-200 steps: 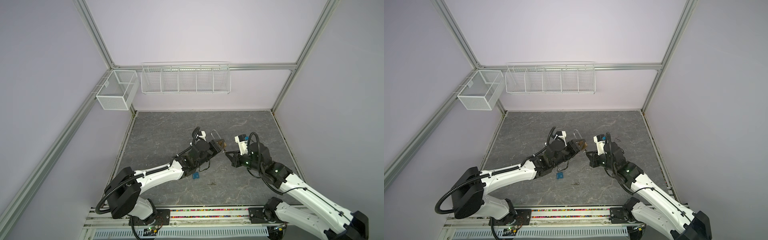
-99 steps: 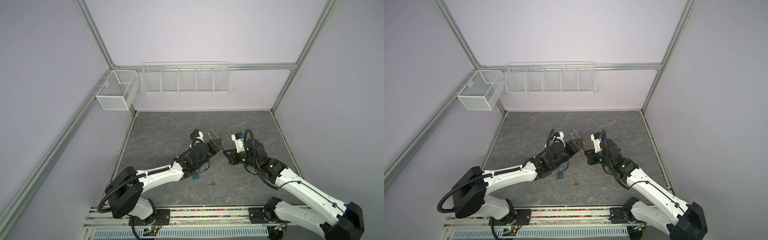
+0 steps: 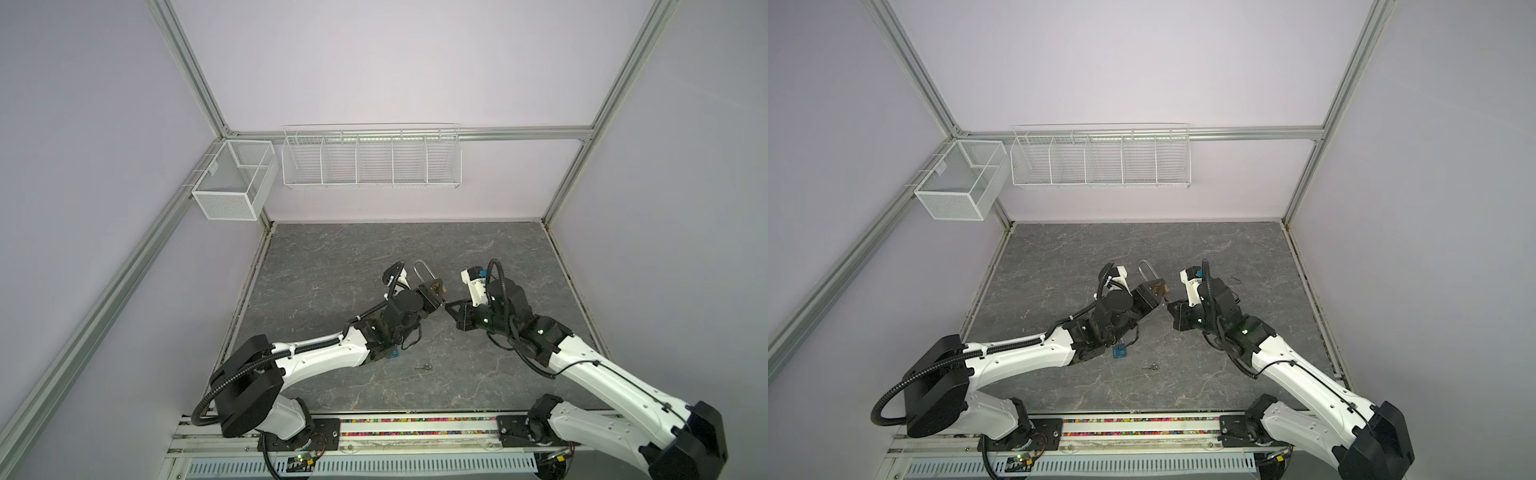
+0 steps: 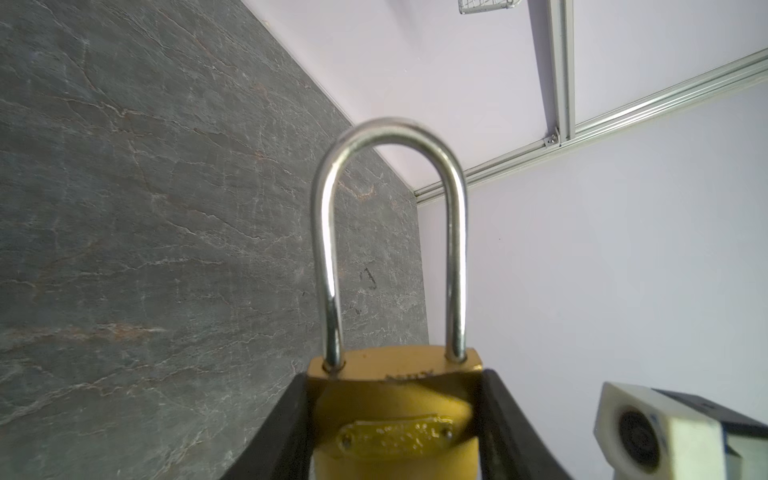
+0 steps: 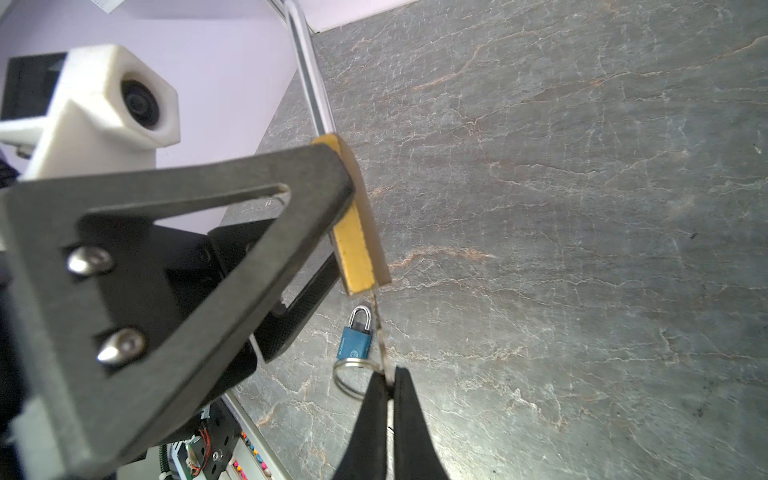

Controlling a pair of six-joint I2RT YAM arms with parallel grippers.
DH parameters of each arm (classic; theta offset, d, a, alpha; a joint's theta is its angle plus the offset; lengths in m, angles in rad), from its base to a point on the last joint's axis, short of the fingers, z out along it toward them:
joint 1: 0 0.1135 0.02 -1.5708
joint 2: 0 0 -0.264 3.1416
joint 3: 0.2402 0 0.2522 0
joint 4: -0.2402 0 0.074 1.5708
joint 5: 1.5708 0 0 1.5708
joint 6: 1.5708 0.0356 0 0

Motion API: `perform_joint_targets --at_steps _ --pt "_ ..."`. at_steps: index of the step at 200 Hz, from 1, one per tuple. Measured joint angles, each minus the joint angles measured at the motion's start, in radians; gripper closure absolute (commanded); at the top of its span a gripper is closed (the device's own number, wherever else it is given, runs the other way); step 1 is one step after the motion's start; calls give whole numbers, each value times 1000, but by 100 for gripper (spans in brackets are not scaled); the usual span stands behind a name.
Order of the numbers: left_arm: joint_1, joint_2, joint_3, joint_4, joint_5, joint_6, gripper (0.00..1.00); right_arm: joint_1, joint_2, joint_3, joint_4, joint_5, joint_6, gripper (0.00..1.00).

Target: Unlock with the key

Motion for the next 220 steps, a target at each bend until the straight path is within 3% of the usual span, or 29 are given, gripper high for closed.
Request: perform_joint_targets --at_steps 69,220 --pt "26 -79 -1 -10 64 0 100 4 -87 -52 116 -21 -6 94" --pt "34 -23 -14 45 102 -38 100 0 -82 -63 98 -20 -71 94"
